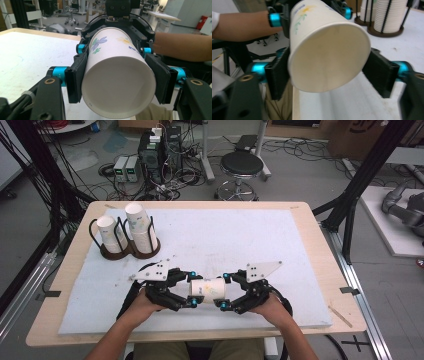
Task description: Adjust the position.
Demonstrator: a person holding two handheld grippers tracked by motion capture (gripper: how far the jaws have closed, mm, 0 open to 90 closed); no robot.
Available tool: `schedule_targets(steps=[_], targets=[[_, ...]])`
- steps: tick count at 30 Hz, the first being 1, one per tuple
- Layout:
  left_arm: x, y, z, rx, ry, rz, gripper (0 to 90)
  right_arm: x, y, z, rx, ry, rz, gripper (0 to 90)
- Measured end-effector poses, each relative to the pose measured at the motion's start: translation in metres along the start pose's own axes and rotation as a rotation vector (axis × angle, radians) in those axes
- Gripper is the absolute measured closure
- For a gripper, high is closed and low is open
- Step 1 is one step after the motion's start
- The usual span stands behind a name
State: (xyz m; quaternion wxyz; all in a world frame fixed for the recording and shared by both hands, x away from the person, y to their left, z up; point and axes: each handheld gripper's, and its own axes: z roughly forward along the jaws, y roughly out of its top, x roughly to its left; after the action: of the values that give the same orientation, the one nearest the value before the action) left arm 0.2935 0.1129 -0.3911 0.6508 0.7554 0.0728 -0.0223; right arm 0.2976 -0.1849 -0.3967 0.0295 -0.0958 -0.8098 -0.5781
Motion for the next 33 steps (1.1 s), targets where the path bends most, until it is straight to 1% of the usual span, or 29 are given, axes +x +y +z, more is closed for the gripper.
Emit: schedule_targets(steps=[5, 11, 14, 16, 18, 20, 22, 24, 28, 29, 31, 33], targets=[[0.0008, -0.0008, -0.0008, 0.001, -0.001, 0.001, 36.9, -0.0007, -0.0015, -0.0001, -0.014, 0.007, 0.0, 29.1], [0.0014, -0.0012, -0.0015, 0.005, -0.005, 0.007, 37.0, -0.0015, -0.0011, -0.0012, -0.017, 0.013, 0.001, 32.8], [0.0013, -0.0015, -0.0014, 0.007, -0.006, 0.008, 36.9, -0.0017, -0.0011, -0.0018, -0.011, 0.021, 0.011, 34.0], [0.0009, -0.0014, -0.0014, 0.007, -0.008, 0.008, 37.0, -0.0019, -0.0013, -0.0024, -0.016, 0.026, 0.016, 35.1], [0.0007, -0.0015, -0.0011, 0.005, -0.006, 0.008, 36.9, -0.002, -0.001, -0.0032, -0.018, 0.027, 0.014, 35.5], [0.0002, -0.0015, -0.0008, 0.009, 0.004, 0.005, 36.8, -0.002, -0.0006, -0.0037, -0.016, 0.028, 0.015, 35.5], [0.0, -0.0016, -0.0002, 0.021, 0.027, 0.001, 33.9, -0.0019, -0.0007, -0.0039, -0.013, 0.03, 0.019, 35.7], [-0.0001, -0.0021, 0.0006, 0.031, 0.037, -0.018, 27.2, -0.0018, -0.0005, -0.0031, 0.0, 0.021, 0.015, 35.8], [-0.0006, -0.0024, 0.0016, 0.047, 0.066, -0.034, 16.8, -0.0023, -0.0009, -0.0026, 0.014, 0.016, 0.018, 35.8], [-0.0005, -0.0023, 0.0012, 0.051, 0.067, -0.038, 15.3, -0.0025, -0.0007, -0.003, 0.017, 0.015, 0.017, 35.8], [-0.0005, -0.0013, 0.0001, 0.058, 0.076, -0.039, 15.2, -0.0028, -0.0001, -0.0043, 0.021, 0.005, 0.017, 35.8], [-0.0011, 0.001, -0.0016, 0.075, 0.083, -0.028, 15.2, -0.0029, 0.0005, -0.0052, 0.034, 0.001, 0.021, 35.8]])
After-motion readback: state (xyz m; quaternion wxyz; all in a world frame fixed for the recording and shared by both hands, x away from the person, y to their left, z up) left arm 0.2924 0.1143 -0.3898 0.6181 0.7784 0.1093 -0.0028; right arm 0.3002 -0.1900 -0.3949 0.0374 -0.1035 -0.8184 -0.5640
